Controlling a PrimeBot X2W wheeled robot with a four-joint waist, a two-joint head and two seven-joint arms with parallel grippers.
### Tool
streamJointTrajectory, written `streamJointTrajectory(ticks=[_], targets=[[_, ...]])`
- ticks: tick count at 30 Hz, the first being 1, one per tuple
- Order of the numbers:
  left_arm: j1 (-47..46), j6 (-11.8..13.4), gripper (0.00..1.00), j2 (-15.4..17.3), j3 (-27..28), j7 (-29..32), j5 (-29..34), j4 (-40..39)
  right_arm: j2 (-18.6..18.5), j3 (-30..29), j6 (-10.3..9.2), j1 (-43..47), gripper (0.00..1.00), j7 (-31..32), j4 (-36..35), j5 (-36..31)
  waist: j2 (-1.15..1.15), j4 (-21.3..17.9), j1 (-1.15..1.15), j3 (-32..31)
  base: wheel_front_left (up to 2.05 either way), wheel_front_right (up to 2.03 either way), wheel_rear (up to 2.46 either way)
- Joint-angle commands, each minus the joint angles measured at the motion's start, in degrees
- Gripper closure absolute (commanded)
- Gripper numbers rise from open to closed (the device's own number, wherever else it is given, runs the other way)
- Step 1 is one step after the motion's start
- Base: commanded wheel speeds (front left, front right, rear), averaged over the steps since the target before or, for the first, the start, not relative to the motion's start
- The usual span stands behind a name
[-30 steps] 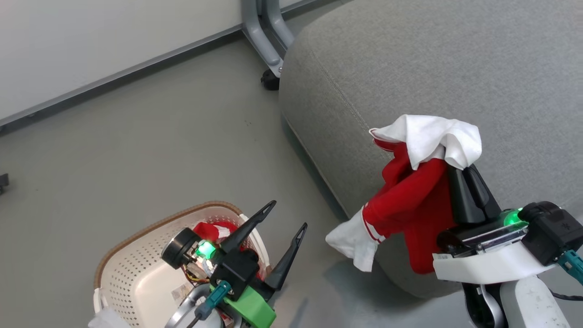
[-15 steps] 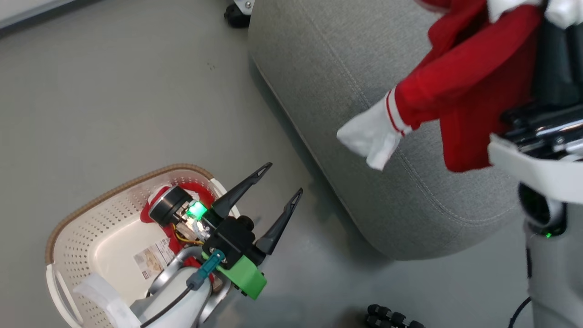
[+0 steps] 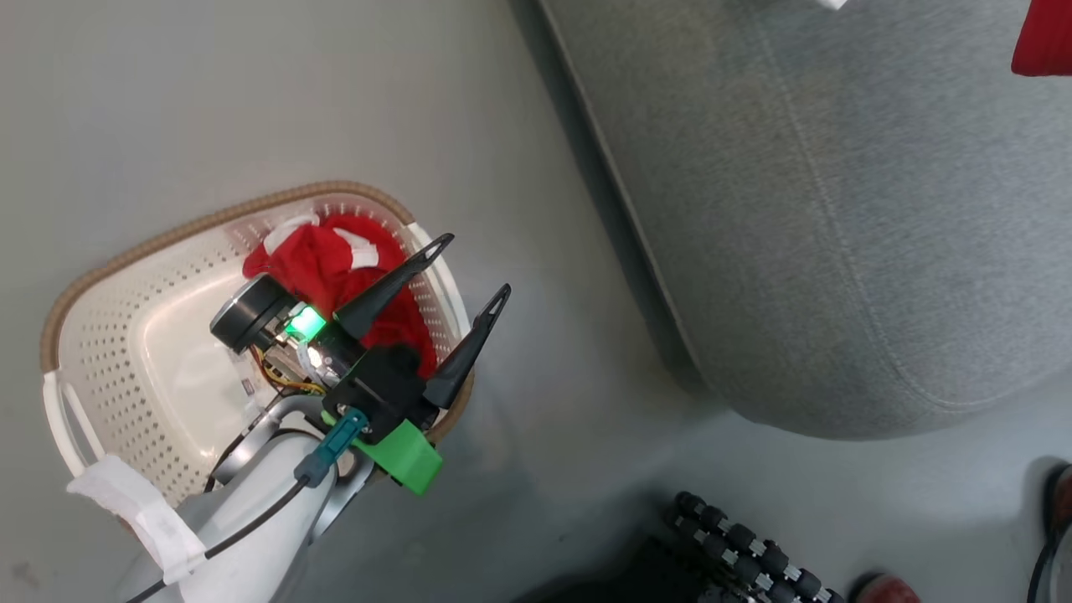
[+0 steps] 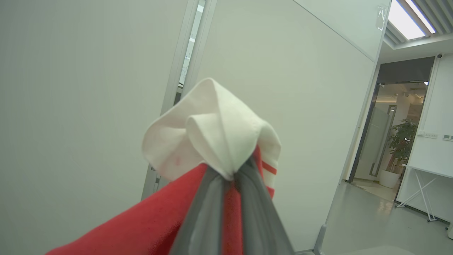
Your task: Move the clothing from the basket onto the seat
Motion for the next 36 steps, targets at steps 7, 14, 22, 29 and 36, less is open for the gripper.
streamJointTrajectory(ticks=[7,14,22,29,36], targets=[[-1.8,-0.1,0.00,1.4,-0.6,0.3,-0.8,1.2,1.3,-6.6,-0.06,6.8,1.00,-0.1,15.4,-2.1,0.00,2.3,-0.01,5.9,0.00,0.00,0.00],[-1.8,-0.1,0.00,1.0,-2.6,0.1,-2.1,2.4,1.6,-8.1,-0.07,10.0,0.81,-0.1,27.1,-4.9,0.00,2.0,-0.01,4.2,0.00,0.00,0.00],[0.0,1.0,0.00,-2.6,-2.7,0.0,-3.9,4.2,4.1,-12.2,-0.07,16.1,0.00,-0.1,27.0,-8.0,0.00,3.3,-0.01,-2.5,0.00,0.00,0.00],[3.4,4.3,0.00,-7.8,1.1,0.0,-5.6,2.9,7.9,-10.8,-0.07,26.4,0.00,-0.1,22.1,-8.5,0.00,6.9,-0.01,-9.8,0.00,0.00,0.00],[7.4,5.7,0.00,-13.1,7.5,0.0,-6.0,3.6,9.3,-1.8,-0.06,31.2,0.00,-0.1,21.4,-8.9,0.00,12.6,-0.01,-17.5,0.00,0.00,0.00]])
